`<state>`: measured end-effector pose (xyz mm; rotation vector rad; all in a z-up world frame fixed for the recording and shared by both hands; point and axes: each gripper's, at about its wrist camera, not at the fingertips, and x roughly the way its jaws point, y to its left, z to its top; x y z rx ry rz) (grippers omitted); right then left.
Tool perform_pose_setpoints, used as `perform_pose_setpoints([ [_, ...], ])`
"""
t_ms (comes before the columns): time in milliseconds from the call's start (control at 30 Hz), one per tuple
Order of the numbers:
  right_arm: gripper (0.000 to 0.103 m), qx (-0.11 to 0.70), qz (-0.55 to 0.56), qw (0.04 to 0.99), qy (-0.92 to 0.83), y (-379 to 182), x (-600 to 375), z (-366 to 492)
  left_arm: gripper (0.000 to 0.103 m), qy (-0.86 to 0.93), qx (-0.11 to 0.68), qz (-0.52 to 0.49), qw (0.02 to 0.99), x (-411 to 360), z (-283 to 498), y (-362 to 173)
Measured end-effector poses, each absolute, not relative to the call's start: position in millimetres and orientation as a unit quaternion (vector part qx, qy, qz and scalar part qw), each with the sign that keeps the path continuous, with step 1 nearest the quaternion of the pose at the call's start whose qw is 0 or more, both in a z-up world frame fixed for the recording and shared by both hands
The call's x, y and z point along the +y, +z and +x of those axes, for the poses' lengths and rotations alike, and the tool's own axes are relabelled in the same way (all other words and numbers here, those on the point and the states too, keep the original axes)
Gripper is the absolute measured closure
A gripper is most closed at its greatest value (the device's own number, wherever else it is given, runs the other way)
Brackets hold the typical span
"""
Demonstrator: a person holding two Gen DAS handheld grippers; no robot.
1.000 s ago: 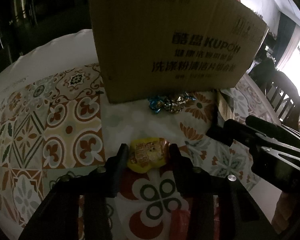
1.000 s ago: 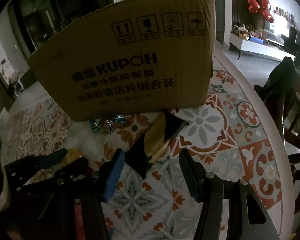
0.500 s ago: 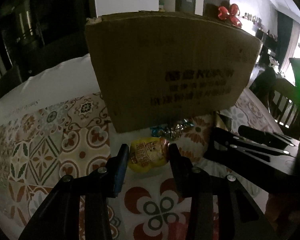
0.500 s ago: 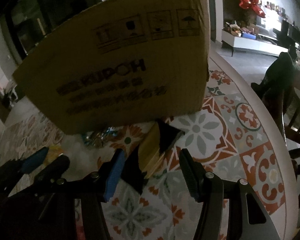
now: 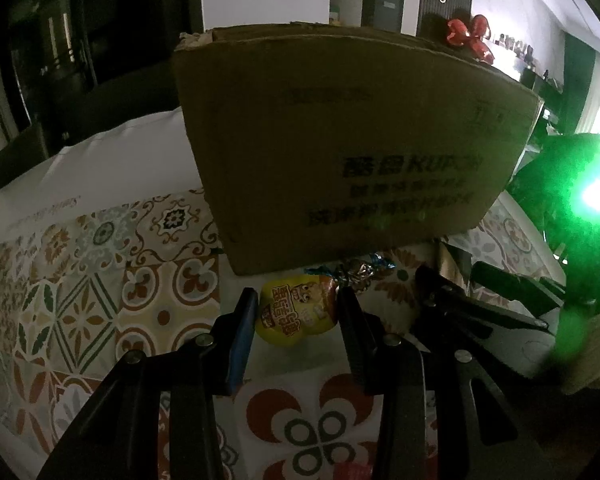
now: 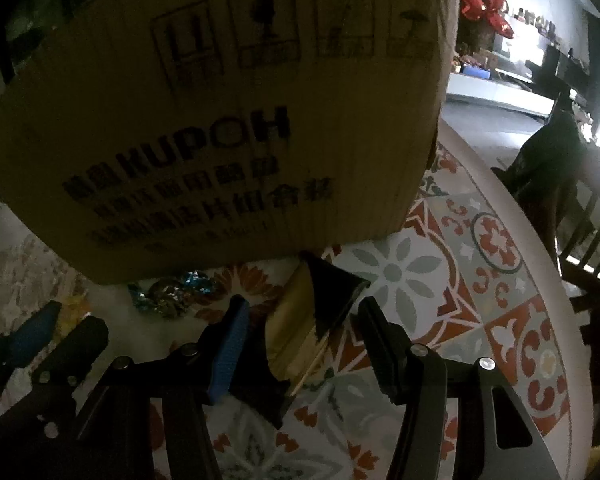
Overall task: Organize snacks
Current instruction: 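Lift the yellow packet with the left tool while the right tool grasps the gold tall packet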
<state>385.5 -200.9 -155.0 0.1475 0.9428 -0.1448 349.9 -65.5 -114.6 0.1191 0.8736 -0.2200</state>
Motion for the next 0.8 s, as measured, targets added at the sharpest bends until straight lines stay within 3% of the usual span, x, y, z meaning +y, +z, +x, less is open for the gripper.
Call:
perform_pose_setpoints([
  [200, 0.047, 0.454, 0.040, 0.887, -0.074, -155.5, -188.2, 383.4, 0.063, -0.103, 0.426, 0.050, 0.897, -62.7, 350.1, -115.2],
  [267, 0.057, 0.449, 0.042, 0.889, -0.072, -155.0, -188.8, 380.9, 0.063, -0.101, 0.425, 0.050, 0.898, -63.0, 348.7, -114.2],
  [367, 0.064, 0.446, 0.039, 0.892, -0.064, -154.8, -188.9, 376.5, 0.063, -0.103, 0.424, 0.050, 0.898, -64.9, 345.8, -112.0],
  [800, 0.066, 0.437, 0.053, 0.898, -0.025, -135.0, -197.7, 342.5, 0.063, -0.112, 0.409, 0.051, 0.904, -70.0, 324.6, -92.4],
])
